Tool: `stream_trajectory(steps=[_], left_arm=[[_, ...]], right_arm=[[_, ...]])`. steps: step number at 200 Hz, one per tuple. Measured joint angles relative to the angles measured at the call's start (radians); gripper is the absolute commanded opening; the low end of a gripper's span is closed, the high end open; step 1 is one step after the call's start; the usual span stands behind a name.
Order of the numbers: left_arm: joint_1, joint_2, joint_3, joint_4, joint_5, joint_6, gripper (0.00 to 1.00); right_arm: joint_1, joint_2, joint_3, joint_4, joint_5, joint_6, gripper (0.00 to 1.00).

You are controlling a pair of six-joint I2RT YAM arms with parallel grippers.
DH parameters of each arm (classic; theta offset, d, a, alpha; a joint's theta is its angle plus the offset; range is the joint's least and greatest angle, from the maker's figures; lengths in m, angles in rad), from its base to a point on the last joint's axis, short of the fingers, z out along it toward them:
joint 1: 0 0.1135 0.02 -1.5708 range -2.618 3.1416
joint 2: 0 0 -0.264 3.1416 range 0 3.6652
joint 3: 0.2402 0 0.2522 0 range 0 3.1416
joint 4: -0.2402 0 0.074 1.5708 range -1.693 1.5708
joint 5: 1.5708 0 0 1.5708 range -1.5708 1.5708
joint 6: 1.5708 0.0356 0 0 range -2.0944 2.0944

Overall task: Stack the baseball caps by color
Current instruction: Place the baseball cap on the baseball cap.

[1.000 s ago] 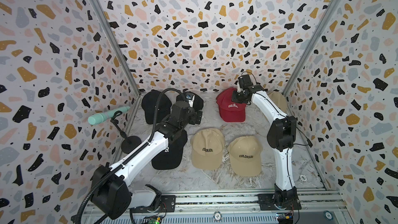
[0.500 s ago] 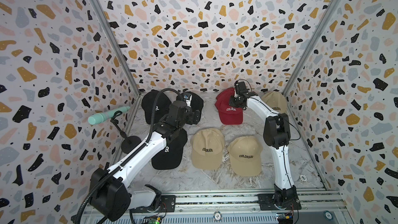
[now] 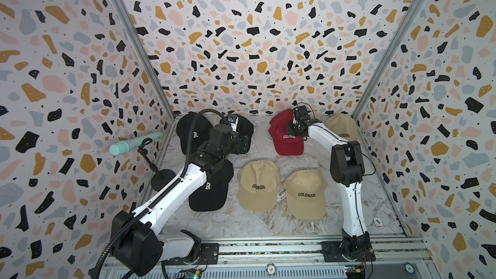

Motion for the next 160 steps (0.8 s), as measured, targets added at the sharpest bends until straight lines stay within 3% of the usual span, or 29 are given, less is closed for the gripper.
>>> stream_trajectory(steps=[53, 98, 160], left_arm=[[0.000, 0.000, 0.007, 0.000, -0.009, 0.002, 0.99], [0.000, 0.003, 0.041, -0.005, -0.006, -0.003, 1.00], [0.000, 0.026, 0.058, 0.010, 0.059, -0.054, 1.00]], right_arm=[[-0.040, 0.000, -0.003, -0.023, -0.034, -0.080, 0.30], [-0.037, -0.053, -0.031, -0.074, -0.046, -0.148, 0.61], [-0.060, -0.340, -0.082, -0.117, -0.055, -0.237, 0.68]])
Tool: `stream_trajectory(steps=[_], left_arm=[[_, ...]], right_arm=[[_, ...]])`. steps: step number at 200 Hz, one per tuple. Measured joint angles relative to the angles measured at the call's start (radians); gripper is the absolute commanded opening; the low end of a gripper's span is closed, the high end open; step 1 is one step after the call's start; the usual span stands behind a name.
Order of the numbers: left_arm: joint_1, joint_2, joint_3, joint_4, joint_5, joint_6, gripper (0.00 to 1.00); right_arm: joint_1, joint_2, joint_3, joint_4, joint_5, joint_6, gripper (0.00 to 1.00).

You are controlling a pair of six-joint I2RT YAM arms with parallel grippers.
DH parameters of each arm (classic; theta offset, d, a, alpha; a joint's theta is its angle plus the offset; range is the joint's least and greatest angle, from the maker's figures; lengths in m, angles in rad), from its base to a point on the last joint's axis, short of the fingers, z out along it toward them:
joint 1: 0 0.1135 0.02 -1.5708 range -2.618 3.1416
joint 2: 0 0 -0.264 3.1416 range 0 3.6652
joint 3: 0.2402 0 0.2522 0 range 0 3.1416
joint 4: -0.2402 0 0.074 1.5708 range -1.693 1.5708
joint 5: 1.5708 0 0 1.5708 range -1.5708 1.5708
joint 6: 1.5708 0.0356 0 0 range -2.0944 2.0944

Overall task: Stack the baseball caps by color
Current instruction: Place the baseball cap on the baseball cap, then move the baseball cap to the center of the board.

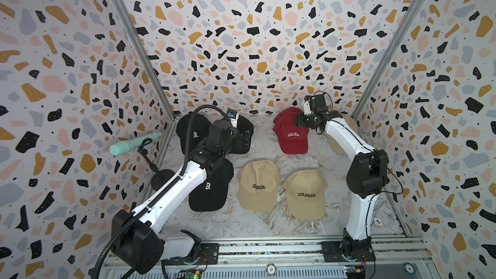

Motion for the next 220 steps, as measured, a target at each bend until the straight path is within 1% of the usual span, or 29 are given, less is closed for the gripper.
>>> stream_trajectory(steps=[23, 47, 79, 109, 135, 163, 199, 220], left_arm=[[-0.006, 0.021, 0.016, 0.008, 0.039, -0.030, 1.00], [-0.036, 0.048, 0.046, 0.034, 0.054, -0.055, 1.00], [-0.125, 0.111, 0.113, 0.069, 0.066, -0.077, 1.00], [-0.203, 0.169, 0.157, 0.095, 0.066, -0.091, 1.00], [-0.252, 0.211, 0.182, 0.104, 0.064, -0.107, 1.00], [-0.280, 0.234, 0.195, 0.105, 0.055, -0.118, 1.00], [-0.293, 0.235, 0.195, 0.106, 0.035, -0.138, 1.00], [-0.293, 0.235, 0.195, 0.105, 0.021, -0.145, 1.00]], right_arm=[[-0.058, -0.119, -0.094, 0.020, 0.008, -0.039, 0.68], [-0.157, -0.207, -0.255, 0.079, 0.016, -0.057, 0.68], [-0.274, -0.249, -0.471, 0.178, 0.023, -0.051, 0.67], [-0.317, -0.256, -0.597, 0.267, 0.027, -0.044, 0.66], [-0.349, -0.254, -0.629, 0.340, 0.024, -0.037, 0.65], [-0.403, -0.235, -0.627, 0.413, 0.026, -0.031, 0.65], [-0.462, -0.135, -0.587, 0.470, 0.020, -0.039, 0.64], [-0.477, -0.077, -0.560, 0.486, 0.010, -0.049, 0.64]])
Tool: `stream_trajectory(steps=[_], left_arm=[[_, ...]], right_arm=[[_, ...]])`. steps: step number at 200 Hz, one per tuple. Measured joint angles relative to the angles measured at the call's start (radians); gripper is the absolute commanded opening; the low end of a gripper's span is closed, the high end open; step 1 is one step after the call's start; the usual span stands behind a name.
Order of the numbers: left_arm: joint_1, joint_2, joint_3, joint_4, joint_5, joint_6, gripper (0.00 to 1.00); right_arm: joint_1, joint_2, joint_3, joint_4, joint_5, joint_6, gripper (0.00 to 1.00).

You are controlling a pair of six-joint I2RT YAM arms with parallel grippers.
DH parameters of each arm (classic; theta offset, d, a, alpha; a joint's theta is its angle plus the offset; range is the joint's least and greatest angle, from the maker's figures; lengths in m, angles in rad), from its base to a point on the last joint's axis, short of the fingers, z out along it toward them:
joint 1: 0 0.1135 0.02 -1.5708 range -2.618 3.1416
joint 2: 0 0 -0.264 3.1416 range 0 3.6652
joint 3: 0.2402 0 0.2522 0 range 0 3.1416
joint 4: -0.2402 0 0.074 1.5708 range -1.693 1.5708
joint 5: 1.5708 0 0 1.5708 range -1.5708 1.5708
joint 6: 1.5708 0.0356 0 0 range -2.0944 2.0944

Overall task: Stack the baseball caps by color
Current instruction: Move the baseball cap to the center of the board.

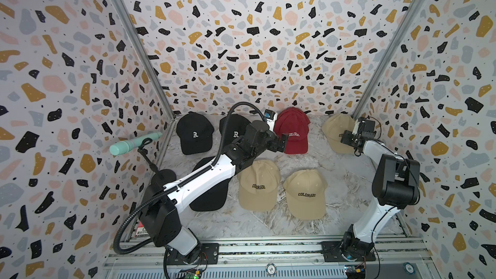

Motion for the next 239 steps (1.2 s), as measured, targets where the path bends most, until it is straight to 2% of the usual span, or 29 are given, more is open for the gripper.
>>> stream_trajectory(steps=[97, 167, 186, 207, 224, 239], left_arm=[[0.000, 0.080, 0.063, -0.026, -0.058, -0.011, 1.00], [-0.009, 0.198, 0.184, -0.035, 0.005, -0.026, 1.00], [-0.020, 0.233, 0.223, -0.039, 0.019, -0.026, 1.00], [-0.031, 0.256, 0.245, -0.046, 0.023, -0.026, 1.00], [-0.033, 0.259, 0.246, -0.056, 0.023, -0.025, 1.00], [-0.035, 0.259, 0.246, -0.064, 0.020, -0.024, 1.00]], right_arm=[[-0.043, 0.213, 0.258, 0.032, -0.068, -0.025, 0.63], [-0.043, 0.319, 0.383, -0.017, -0.105, -0.037, 0.61], [-0.043, 0.327, 0.400, -0.029, -0.116, -0.040, 0.55], [-0.043, 0.340, 0.426, -0.042, -0.131, -0.045, 0.39], [-0.043, 0.344, 0.431, -0.046, -0.139, -0.043, 0.22], [-0.041, 0.346, 0.431, -0.051, -0.142, -0.047, 0.12]])
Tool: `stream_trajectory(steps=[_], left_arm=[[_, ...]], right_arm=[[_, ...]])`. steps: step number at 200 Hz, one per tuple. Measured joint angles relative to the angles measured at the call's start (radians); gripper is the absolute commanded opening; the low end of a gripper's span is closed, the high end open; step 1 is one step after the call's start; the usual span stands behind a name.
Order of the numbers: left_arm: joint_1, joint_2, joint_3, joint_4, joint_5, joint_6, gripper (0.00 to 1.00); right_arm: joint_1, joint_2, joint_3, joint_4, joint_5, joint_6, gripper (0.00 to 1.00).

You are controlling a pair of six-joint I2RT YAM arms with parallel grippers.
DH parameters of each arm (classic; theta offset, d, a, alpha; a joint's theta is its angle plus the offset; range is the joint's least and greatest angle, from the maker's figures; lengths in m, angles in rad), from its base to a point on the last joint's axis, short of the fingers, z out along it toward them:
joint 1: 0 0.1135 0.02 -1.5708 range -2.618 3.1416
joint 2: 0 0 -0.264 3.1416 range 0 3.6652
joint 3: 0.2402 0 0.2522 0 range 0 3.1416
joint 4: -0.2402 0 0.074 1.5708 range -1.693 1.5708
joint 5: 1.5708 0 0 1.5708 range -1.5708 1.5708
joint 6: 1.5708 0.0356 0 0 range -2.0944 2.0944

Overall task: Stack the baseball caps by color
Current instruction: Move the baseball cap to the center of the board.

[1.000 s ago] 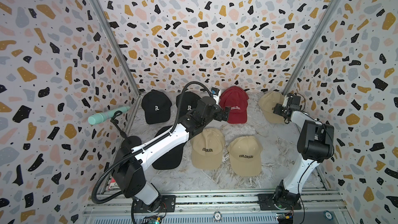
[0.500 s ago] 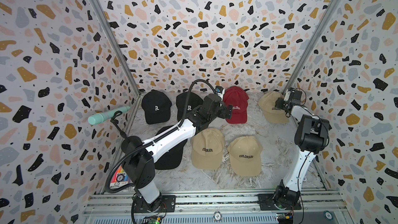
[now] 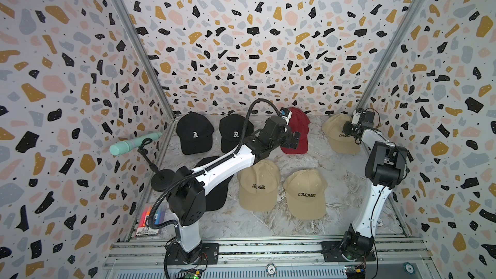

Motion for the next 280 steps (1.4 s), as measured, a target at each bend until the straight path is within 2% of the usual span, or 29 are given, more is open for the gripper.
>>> stream_trajectory(steps=[24, 39, 102, 155, 209, 222, 260, 280], left_arm=[[0.000, 0.000, 0.000, -0.001, -0.004, 0.006, 1.00], [0.000, -0.001, 0.000, -0.002, -0.006, 0.010, 1.00], [0.000, -0.071, -0.065, 0.006, -0.030, 0.024, 1.00], [0.000, -0.173, -0.165, 0.011, -0.049, 0.057, 1.00], [0.000, -0.309, -0.285, 0.009, -0.084, 0.098, 1.00], [0.000, -0.339, -0.307, 0.008, -0.091, 0.108, 1.00], [0.004, -0.397, -0.344, -0.001, -0.101, 0.120, 1.00], [0.005, -0.414, -0.351, -0.001, -0.104, 0.122, 1.00]], right_arm=[[0.005, 0.000, 0.000, -0.015, -0.005, -0.002, 0.05], [0.007, 0.000, 0.000, -0.019, -0.007, -0.001, 0.04], [0.079, -0.043, -0.075, -0.003, 0.017, 0.018, 0.03], [0.170, -0.112, -0.166, -0.003, 0.080, 0.090, 0.02], [0.182, -0.146, -0.201, -0.011, 0.156, 0.129, 0.03], [0.181, -0.148, -0.203, -0.017, 0.165, 0.131, 0.07], [0.180, -0.158, -0.209, -0.022, 0.169, 0.134, 0.35], [0.181, -0.183, -0.222, -0.034, 0.169, 0.134, 0.46]])
